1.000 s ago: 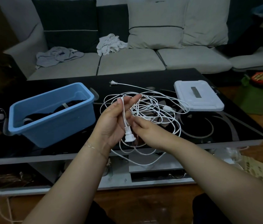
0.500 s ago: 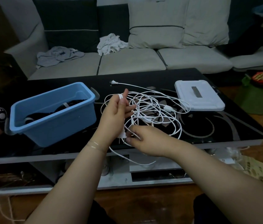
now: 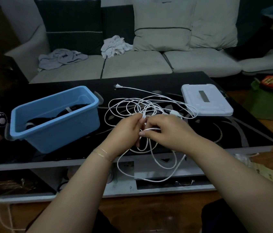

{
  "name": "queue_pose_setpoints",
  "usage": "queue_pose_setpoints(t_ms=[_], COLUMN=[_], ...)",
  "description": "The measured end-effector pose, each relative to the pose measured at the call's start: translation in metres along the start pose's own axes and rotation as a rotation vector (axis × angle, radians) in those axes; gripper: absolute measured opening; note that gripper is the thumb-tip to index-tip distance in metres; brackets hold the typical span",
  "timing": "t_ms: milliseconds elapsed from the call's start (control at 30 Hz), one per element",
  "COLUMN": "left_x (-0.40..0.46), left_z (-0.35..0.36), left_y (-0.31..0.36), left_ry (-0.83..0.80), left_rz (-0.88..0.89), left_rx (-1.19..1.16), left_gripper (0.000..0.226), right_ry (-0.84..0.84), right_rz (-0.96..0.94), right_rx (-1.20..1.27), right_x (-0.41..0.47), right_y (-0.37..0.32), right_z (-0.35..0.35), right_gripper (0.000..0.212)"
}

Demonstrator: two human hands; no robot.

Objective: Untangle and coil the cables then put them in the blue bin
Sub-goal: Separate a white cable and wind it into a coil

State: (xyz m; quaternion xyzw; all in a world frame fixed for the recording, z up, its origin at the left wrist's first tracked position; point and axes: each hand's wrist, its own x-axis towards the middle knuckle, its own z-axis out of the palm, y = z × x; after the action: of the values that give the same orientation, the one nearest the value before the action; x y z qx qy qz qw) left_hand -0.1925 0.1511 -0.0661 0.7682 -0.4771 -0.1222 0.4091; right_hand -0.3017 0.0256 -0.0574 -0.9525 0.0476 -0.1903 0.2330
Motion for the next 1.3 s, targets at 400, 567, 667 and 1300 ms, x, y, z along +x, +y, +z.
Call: queue_pose_setpoints(t_ms=[400, 567, 667, 1300], left_x=[-0.004, -0.003, -0.002, 0.004], left_z=[-0.007, -0.003, -0.005, -0.037], left_y=[0.003, 0.003, 0.004, -0.007], left_ry=[-0.330, -0.338, -0.336, 0.283], left_rz=[-0.088, -0.088, -0.112, -0.097], left_rx=[-0.681, -0.915, -1.175, -1.475], left_gripper=[0.040, 0.034, 0.034, 0.030], right_ry=[0.106, 0.191, 0.119, -0.289], right_rz=[0.118, 0.158, 0.229, 0.127], right_rx=[0.655, 0.621, 0.629, 0.132], right_x=[0.010, 0.011, 0.011, 0.006], right_y=[0.015, 0.015, 0.019, 0.001], right_z=[-0.016, -0.008, -0.002, 0.040], right_gripper=[0.016, 0.026, 0.054, 0.036])
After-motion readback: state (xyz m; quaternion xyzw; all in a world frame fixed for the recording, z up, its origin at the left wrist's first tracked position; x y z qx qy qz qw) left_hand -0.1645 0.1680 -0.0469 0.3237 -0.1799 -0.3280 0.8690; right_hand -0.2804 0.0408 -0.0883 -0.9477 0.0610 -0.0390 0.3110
